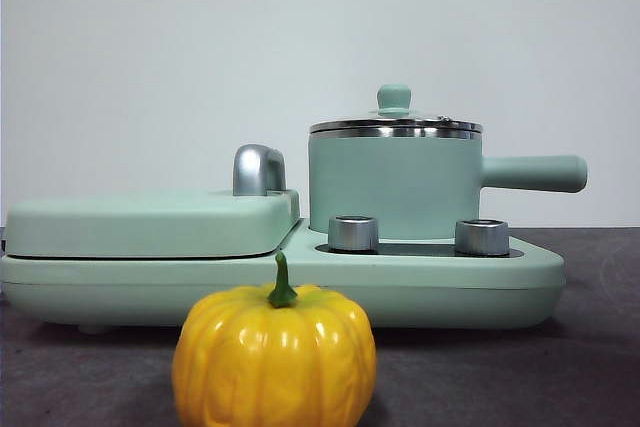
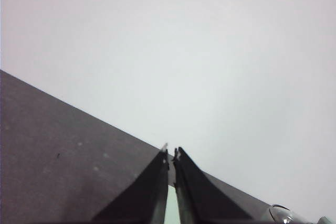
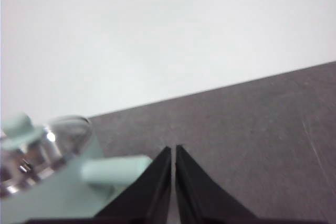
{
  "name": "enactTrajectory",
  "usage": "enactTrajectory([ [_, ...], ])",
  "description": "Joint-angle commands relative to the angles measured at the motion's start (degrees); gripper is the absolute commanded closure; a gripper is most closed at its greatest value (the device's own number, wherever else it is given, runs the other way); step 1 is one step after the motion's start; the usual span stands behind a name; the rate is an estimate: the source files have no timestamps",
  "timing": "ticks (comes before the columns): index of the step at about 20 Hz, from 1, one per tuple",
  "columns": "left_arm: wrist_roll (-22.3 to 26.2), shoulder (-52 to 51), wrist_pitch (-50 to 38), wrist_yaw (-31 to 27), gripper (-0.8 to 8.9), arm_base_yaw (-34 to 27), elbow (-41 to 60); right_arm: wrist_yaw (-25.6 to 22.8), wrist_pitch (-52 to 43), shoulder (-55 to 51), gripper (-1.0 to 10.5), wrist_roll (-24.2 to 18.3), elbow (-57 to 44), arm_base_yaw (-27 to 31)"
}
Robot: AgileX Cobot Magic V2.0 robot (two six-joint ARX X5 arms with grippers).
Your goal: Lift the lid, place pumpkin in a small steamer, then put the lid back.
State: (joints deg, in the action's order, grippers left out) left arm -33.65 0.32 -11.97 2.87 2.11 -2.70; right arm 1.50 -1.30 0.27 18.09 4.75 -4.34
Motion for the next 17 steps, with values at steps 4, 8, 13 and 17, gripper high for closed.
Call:
enactTrajectory([
  [4,3.13,1.62,9.33,-0.13,7.97,-0.13,-8.76,0.15,8.52,2.95,9.3,0.85,11.67,0.02],
  [8,6.60,5.77,20.37,-0.13,7.97,-0.13,-16.87,0.22,14.12,7.54,9.3,-2.12,18.67,0.02],
  [13,12.20,13.57,29.42,-0.11,7.96,-0.11,-26.40,2.49,20.52,15.06,9.3,-9.31,26.10,0.02],
  [17,17.75,21.79,34.93,0.26,7.97,-0.11,-33.40,7.78,23.63,21.33,9.3,-15.34,29.49,0.02],
])
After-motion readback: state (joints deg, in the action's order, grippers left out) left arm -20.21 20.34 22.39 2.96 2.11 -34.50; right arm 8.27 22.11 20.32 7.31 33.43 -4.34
